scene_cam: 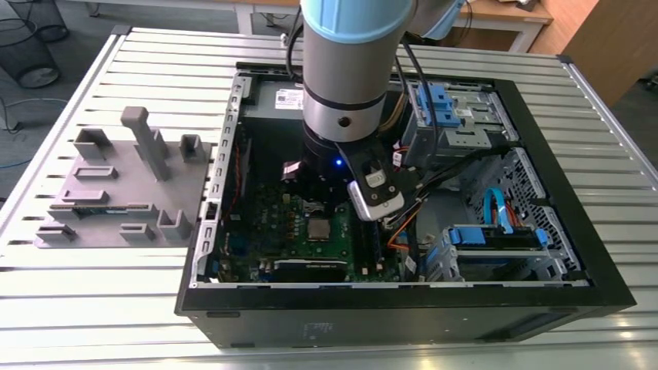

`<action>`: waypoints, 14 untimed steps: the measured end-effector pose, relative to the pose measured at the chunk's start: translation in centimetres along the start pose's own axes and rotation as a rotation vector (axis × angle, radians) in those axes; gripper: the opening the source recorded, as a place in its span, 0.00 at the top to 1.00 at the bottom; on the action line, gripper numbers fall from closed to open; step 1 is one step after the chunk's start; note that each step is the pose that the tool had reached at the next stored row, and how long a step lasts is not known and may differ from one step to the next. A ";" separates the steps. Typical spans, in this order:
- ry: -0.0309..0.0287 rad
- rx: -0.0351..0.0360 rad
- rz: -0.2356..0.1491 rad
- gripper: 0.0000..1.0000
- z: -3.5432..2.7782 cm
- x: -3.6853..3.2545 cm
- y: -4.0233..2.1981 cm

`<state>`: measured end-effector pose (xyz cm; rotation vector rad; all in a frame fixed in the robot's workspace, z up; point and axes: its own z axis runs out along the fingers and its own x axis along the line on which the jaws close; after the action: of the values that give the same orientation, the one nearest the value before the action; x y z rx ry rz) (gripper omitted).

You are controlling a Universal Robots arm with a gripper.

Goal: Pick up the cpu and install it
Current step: 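Close the cpu cover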

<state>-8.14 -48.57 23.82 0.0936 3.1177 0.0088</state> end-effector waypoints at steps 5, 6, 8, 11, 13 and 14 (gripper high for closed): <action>-0.0001 -0.0002 0.000 0.89 0.08 -0.04 0.01; -0.0001 -0.0002 0.000 0.89 0.11 -0.07 0.02; 0.0000 -0.0001 0.000 0.89 0.17 -0.16 0.04; -0.0001 -0.0001 0.000 0.89 0.32 -0.34 0.10; 0.0000 0.0000 0.000 0.89 0.40 -0.46 0.14; 0.0000 0.0000 0.000 0.89 0.44 -0.53 0.16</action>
<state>-7.60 -48.44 23.38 0.0935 3.1178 0.0088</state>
